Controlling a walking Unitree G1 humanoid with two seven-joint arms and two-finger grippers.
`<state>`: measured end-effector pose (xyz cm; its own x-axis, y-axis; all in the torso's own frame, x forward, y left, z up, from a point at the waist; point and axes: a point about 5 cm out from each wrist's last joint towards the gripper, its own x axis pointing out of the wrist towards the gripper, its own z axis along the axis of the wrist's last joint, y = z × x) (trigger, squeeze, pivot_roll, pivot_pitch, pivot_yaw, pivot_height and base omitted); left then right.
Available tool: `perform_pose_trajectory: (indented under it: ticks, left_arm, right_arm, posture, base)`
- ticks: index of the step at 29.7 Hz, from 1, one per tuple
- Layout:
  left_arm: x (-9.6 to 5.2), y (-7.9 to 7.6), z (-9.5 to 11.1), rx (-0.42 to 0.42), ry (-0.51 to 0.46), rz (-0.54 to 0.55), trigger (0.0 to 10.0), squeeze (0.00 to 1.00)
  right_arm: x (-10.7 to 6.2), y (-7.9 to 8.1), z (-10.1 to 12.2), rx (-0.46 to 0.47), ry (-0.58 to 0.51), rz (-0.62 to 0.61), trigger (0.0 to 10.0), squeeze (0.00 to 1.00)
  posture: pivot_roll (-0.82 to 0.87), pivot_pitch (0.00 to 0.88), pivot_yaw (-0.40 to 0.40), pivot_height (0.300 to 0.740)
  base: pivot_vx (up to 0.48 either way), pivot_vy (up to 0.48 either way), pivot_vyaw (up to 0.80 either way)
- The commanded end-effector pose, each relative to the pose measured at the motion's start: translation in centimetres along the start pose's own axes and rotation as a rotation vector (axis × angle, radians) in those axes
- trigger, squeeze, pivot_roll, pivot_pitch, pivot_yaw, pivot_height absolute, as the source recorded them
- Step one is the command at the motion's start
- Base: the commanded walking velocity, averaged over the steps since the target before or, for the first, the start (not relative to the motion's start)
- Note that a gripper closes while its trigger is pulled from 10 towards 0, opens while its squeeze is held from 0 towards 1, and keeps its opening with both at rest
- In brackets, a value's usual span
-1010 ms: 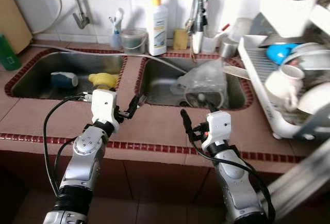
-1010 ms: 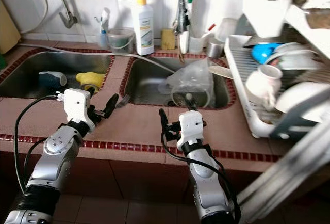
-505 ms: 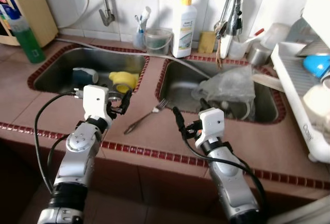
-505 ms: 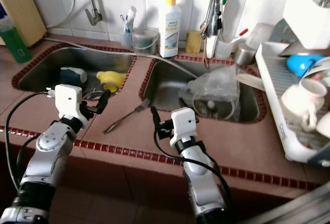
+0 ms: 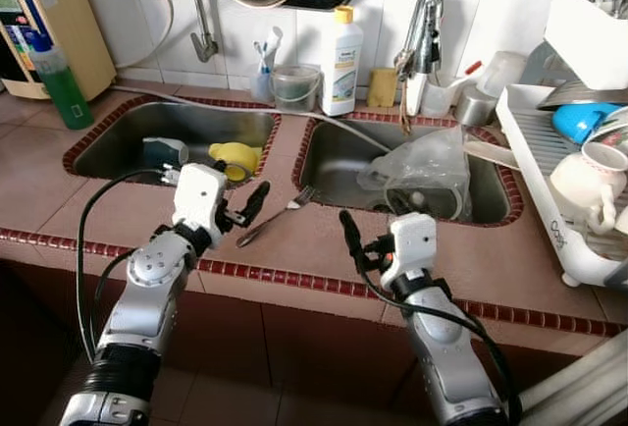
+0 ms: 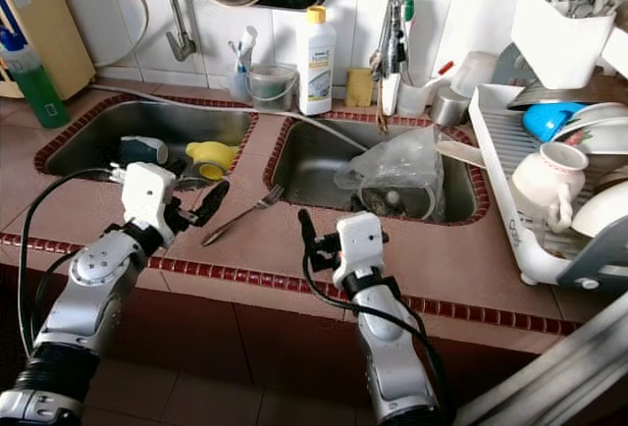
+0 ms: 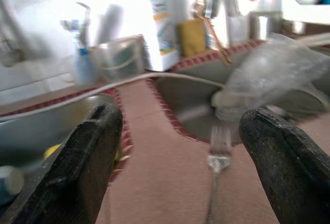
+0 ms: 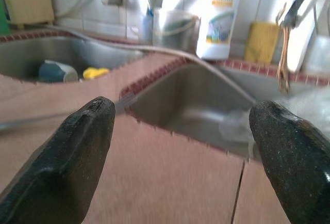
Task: Kitchen organization
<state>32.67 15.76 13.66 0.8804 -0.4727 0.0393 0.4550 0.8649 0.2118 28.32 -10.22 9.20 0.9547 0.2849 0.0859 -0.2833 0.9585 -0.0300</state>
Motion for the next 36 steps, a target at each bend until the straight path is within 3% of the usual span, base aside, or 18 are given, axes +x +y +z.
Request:
perform_pose_trajectory:
  ticks: [1, 6, 11, 18, 24, 31, 36]
  left_arm:
    - [0.0, -0.4, -0.1, 0.028, 0.011, -0.042, 10.0, 0.0]
    - [0.2, -0.7, -0.4, 0.05, 0.045, -0.091, 10.0, 0.0]
    - [0.8, -0.3, -1.4, 0.102, 0.167, -0.093, 10.0, 0.0]
    - [0.9, -0.3, -2.1, 0.071, 0.278, -0.135, 10.0, 0.0]
    - [1.5, -0.8, -2.4, 0.099, 0.32, -0.183, 10.0, 0.0]
    - [1.5, -0.8, -2.4, 0.099, 0.32, -0.183, 10.0, 0.0]
    - [3.9, -1.5, -1.3, 0.065, 0.315, -0.212, 10.0, 0.0]
  right_arm:
    - [-0.1, -0.1, 0.4, 0.021, -0.002, -0.011, 10.0, 0.0]
    - [-0.9, 0.5, 0.4, -0.025, 0.006, 0.076, 10.0, 0.0]
    - [-2.1, 0.7, 0.7, -0.013, 0.024, 0.166, 10.0, 0.0]
    - [-3.8, 1.3, 1.6, -0.021, 0.047, 0.286, 10.0, 0.0]
    - [-4.2, 2.0, 2.8, -0.011, 0.034, 0.362, 10.0, 0.0]
    - [-4.2, 2.0, 2.8, -0.011, 0.034, 0.362, 10.0, 0.0]
    - [-4.8, 2.7, 3.2, 0.002, 0.043, 0.359, 10.0, 0.0]
  posture:
    - [-0.13, 0.041, 0.031, 0.74]
    - [-0.13, 0.055, 0.034, 0.74]
    - [-0.14, 0.087, 0.034, 0.74]
    - [-0.16, 0.109, 0.036, 0.74]
    - [-0.17, 0.112, 0.04, 0.74]
    - [-0.17, 0.112, 0.04, 0.74]
    - [-0.21, 0.114, 0.057, 0.74]
  base:
    - [0.0, 0.0, 0.0]
    - [0.0, 0.0, 0.0]
    - [0.0, 0.0, 0.0]
    - [0.0, 0.0, 0.0]
    - [0.0, 0.0, 0.0]
    - [0.0, 0.0, 0.0]
    - [0.0, 0.0, 0.0]
